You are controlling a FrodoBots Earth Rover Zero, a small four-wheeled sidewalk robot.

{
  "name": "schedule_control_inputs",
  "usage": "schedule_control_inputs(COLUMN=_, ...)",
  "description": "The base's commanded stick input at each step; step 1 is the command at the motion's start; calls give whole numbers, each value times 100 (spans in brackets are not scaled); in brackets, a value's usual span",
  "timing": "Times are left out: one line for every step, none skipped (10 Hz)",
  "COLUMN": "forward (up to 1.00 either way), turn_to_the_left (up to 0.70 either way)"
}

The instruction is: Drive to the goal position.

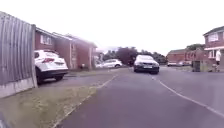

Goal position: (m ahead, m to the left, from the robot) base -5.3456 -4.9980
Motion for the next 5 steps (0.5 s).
schedule_control_inputs(forward=100, turn_to_the_left=-40)
schedule_control_inputs(forward=100, turn_to_the_left=-40)
schedule_control_inputs(forward=100, turn_to_the_left=-40)
schedule_control_inputs(forward=100, turn_to_the_left=-40)
schedule_control_inputs(forward=100, turn_to_the_left=-40)
